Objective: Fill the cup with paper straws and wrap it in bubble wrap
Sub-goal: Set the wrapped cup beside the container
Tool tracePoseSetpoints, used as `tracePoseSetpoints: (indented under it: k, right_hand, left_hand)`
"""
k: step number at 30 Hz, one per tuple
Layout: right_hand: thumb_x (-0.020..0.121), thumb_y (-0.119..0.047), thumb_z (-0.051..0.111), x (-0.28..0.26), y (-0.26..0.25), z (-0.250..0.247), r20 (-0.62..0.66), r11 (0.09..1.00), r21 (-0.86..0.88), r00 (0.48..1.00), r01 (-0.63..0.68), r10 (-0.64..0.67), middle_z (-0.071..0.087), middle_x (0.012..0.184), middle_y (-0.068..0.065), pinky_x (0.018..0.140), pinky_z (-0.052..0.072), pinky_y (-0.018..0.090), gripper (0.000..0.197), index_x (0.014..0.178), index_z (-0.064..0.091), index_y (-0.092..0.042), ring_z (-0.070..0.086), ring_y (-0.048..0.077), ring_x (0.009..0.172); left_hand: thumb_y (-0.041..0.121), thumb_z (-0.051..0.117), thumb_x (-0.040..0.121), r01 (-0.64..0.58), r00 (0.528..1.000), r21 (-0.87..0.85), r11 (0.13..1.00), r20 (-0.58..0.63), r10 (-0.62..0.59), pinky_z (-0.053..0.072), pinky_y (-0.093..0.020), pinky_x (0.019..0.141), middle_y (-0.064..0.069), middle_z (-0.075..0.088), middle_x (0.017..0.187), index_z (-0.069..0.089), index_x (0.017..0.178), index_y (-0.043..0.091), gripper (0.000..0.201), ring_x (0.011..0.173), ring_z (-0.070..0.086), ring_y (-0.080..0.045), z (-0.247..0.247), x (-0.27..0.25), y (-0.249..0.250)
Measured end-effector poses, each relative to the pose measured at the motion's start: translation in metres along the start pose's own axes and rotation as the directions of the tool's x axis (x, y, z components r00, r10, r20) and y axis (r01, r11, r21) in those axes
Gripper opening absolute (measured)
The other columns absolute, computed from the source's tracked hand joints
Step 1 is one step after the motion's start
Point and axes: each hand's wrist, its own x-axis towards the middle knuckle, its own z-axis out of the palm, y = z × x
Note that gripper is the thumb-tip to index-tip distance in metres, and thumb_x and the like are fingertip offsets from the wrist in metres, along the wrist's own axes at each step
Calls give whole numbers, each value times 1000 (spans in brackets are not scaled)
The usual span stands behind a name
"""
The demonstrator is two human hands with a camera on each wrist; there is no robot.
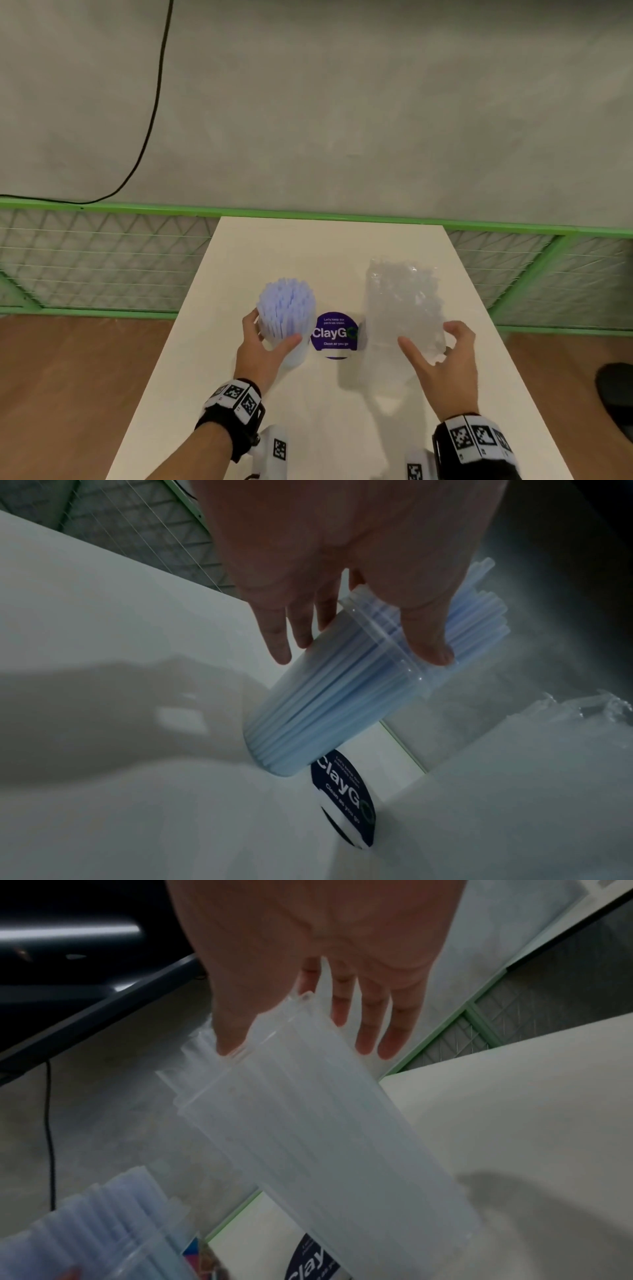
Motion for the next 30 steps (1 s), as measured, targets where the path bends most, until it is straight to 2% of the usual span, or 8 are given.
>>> tracePoseSetpoints:
  k: [2, 3, 5, 11, 16, 19, 24, 30]
  right_hand:
    - [71, -42, 83, 3, 1, 7, 56, 999, 18, 998, 32, -33, 45, 142, -5, 107, 39, 36, 90, 143, 33, -24, 45, 19, 129]
    - [73, -43, 82, 5, 2, 11, 75, 999, 10, 996, 39, -40, 38, 150, -5, 112, 32, 33, 95, 149, 27, -25, 38, 16, 137]
    - [75, -44, 79, 12, 0, 21, 83, 999, 5, 996, 41, -42, 30, 156, -5, 113, 25, 27, 99, 153, 22, -24, 29, 14, 143]
    - [76, -48, 76, 70, -14, 54, 101, 997, 1, 992, 75, -75, 28, 158, -4, 116, 25, 32, 99, 154, 21, -22, 28, 15, 144]
    - [77, -48, 77, 135, -28, 86, 118, 998, -6, 991, 69, -68, 27, 159, -3, 118, 25, 37, 100, 155, 20, -23, 26, 17, 145]
    - [76, -49, 78, 178, -36, 109, 108, 996, -5, 991, 84, -83, 31, 157, -2, 117, 28, 39, 100, 154, 22, -23, 30, 18, 143]
    - [75, -47, 79, 242, -48, 145, 94, 995, 6, 991, 99, -99, 33, 155, -3, 114, 27, 31, 99, 154, 24, -23, 34, 17, 141]
    - [77, -44, 79, 294, -59, 171, 85, 993, 35, 990, 109, -112, 35, 153, -4, 109, 24, 22, 96, 153, 25, -24, 34, 15, 140]
  left_hand:
    - [34, 86, 73, -6, 1000, 1, 1000, -3, 6, 45, -39, 103, 1, 53, 140, 30, 141, 34, 88, 125, 54, -19, 10, 4, 0]
    - [34, 85, 73, -7, 1000, 0, 1000, -6, 7, 45, -40, 103, 1, 54, 138, 30, 140, 34, 87, 125, 54, -19, 14, 6, 1]
    - [34, 85, 74, -9, 1000, -1, 1000, -8, 9, 45, -39, 103, 1, 55, 136, 30, 140, 33, 86, 125, 53, -18, 21, 13, 2]
    - [34, 84, 75, -23, 1000, 11, 1000, 6, 23, 43, -39, 106, 2, 54, 136, 29, 142, 32, 87, 129, 51, -19, 40, 56, 17]
    - [37, 83, 75, -29, 999, 35, 999, 14, 29, 43, -42, 107, -1, 53, 140, 28, 142, 32, 87, 130, 52, -22, 56, 119, 33]
    - [38, 84, 74, -33, 999, 43, 999, 15, 32, 45, -45, 106, -3, 54, 140, 29, 142, 29, 87, 127, 54, -24, 68, 168, 45]
    - [40, 83, 74, -56, 998, 76, 996, 19, 55, 45, -44, 105, -2, 54, 139, 27, 144, 27, 91, 125, 55, -26, 87, 243, 67]
    - [39, 81, 77, -73, 997, 79, 994, 24, 71, 44, -36, 101, -2, 56, 136, 29, 141, 27, 84, 121, 57, -26, 101, 303, 87]
